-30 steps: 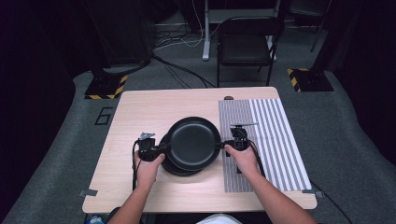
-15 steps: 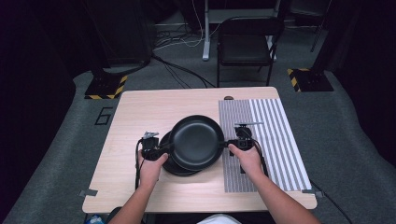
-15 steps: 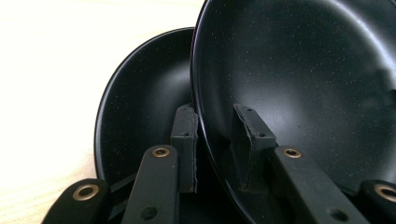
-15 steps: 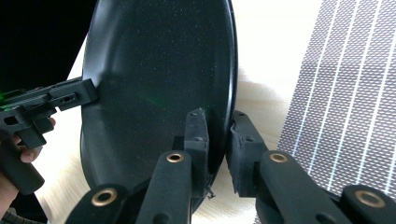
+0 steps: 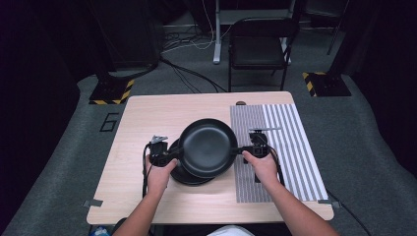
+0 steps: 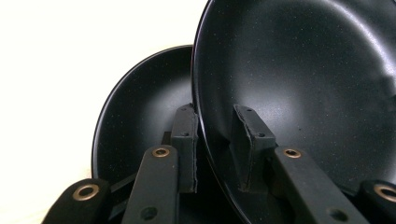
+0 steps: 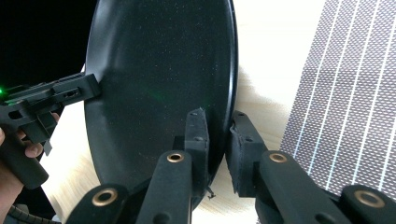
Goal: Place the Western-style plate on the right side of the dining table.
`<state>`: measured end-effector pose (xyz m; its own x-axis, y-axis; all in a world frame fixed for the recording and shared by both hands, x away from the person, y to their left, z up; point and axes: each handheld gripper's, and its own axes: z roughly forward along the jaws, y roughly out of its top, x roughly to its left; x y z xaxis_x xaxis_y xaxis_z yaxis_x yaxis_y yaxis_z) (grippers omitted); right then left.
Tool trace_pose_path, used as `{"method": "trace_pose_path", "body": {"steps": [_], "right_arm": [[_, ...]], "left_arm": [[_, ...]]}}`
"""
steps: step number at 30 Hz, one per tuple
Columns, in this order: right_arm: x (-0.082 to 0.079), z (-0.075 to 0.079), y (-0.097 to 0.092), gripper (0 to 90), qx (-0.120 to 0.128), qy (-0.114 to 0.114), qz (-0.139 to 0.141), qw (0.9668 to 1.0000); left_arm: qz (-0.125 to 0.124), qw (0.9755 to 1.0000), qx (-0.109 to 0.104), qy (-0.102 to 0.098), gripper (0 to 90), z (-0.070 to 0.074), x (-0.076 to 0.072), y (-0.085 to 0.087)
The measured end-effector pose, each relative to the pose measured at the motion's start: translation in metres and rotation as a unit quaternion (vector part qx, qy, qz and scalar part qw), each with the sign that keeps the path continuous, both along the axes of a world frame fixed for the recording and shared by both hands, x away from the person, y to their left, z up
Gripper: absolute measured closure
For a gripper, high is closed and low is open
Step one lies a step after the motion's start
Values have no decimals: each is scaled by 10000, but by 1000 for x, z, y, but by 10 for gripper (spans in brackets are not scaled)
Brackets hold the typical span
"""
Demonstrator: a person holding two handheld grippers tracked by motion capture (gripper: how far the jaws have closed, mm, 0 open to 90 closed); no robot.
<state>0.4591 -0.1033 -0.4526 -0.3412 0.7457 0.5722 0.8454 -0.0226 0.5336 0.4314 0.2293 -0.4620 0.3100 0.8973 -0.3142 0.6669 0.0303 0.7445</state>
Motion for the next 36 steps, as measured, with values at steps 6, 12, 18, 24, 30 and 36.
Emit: {"method": "trace_pose_path", "body": {"steps": [6,12,18,24,30,36], "right_arm": [[-2,4,-3,794,-23,23,14,10000],[-5,6,-7,793,17,-11,-39,10000],[-6,8,-11,795,15,-22,-60,10000],[-7,7,-15,807,-11,-5,-135,9999],[-7,7,-18,822,10,4,-140,9999],[-8,10,-19,829,50,-31,-147,9999]], "left_arm": [[-15,10000,-4,-34,712,5,1,-3],[-65,9999,53,-112,712,11,3,-7],[-84,9998,128,-107,720,12,4,-12],[-39,9999,105,-35,732,9,7,-17],[-28,9999,77,-65,746,10,8,-19],[-12,9999,80,-111,747,12,9,-20]]}}
